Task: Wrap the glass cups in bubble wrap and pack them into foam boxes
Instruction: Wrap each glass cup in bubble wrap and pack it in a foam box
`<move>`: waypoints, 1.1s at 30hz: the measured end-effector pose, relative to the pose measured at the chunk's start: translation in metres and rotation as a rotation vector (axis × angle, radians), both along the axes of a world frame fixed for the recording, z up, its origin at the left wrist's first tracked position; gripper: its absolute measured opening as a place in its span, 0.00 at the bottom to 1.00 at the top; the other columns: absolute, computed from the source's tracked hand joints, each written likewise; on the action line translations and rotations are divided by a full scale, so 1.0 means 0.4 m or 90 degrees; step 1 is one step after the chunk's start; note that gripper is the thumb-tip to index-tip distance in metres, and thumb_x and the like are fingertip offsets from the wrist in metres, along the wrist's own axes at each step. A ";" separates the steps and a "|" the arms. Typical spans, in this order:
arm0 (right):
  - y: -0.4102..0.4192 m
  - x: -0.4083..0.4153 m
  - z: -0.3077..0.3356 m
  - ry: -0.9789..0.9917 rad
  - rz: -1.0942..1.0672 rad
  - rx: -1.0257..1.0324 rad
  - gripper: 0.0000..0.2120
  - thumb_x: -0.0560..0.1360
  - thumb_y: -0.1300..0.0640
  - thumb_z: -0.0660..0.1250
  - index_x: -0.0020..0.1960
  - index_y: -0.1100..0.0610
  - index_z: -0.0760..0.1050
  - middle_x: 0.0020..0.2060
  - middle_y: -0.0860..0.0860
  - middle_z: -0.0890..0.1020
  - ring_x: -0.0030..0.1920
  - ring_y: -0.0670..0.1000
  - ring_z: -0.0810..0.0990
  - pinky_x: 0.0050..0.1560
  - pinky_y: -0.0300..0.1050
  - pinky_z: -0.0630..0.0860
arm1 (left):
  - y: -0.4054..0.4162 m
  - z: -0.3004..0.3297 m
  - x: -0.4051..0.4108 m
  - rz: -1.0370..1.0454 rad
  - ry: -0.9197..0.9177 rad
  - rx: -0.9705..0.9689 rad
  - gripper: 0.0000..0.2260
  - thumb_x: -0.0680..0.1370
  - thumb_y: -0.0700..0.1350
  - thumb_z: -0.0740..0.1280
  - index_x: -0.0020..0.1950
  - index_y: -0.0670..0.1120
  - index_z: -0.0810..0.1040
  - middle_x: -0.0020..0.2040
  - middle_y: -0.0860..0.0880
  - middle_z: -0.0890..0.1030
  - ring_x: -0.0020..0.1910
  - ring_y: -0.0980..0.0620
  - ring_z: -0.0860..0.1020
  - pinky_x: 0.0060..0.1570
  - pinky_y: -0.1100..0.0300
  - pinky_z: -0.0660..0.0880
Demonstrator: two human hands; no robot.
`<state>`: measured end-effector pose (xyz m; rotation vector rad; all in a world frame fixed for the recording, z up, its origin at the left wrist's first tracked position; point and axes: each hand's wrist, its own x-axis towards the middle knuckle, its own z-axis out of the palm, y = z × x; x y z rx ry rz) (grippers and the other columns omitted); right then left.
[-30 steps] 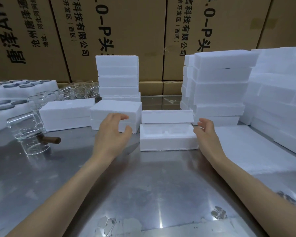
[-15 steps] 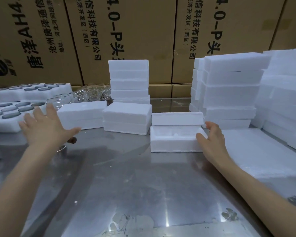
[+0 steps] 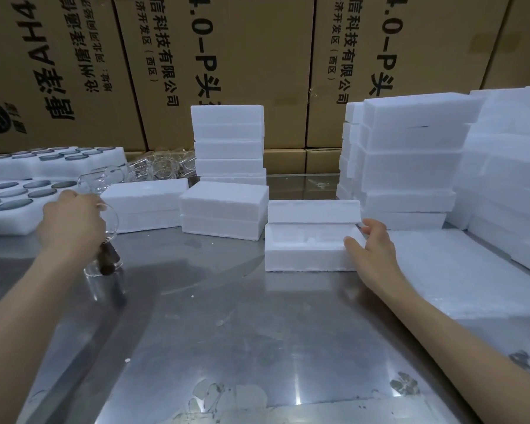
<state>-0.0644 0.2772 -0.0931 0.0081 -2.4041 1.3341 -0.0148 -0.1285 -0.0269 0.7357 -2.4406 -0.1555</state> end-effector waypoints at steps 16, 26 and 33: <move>-0.032 0.068 0.042 0.191 0.108 -0.095 0.05 0.80 0.55 0.60 0.55 0.51 0.71 0.47 0.44 0.77 0.49 0.45 0.74 0.48 0.33 0.69 | 0.472 0.042 0.014 -0.479 0.387 0.660 0.10 0.80 0.39 0.62 0.45 0.54 0.75 0.51 0.52 0.77 0.42 0.59 0.73 0.39 0.65 0.72; -0.071 0.087 0.043 0.022 0.329 -0.156 0.08 0.79 0.49 0.61 0.45 0.52 0.73 0.27 0.46 0.78 0.24 0.42 0.69 0.26 0.35 0.66 | 0.603 -0.089 -0.014 -0.469 0.320 0.753 0.08 0.80 0.42 0.63 0.46 0.55 0.76 0.58 0.50 0.77 0.50 0.57 0.75 0.60 0.49 0.74; -0.054 0.084 0.050 -0.055 0.350 -0.310 0.10 0.80 0.52 0.61 0.43 0.54 0.77 0.29 0.50 0.78 0.24 0.47 0.69 0.26 0.36 0.65 | 0.583 -0.095 -0.011 -0.651 0.246 0.553 0.20 0.70 0.54 0.74 0.58 0.51 0.76 0.58 0.56 0.78 0.58 0.61 0.75 0.57 0.69 0.70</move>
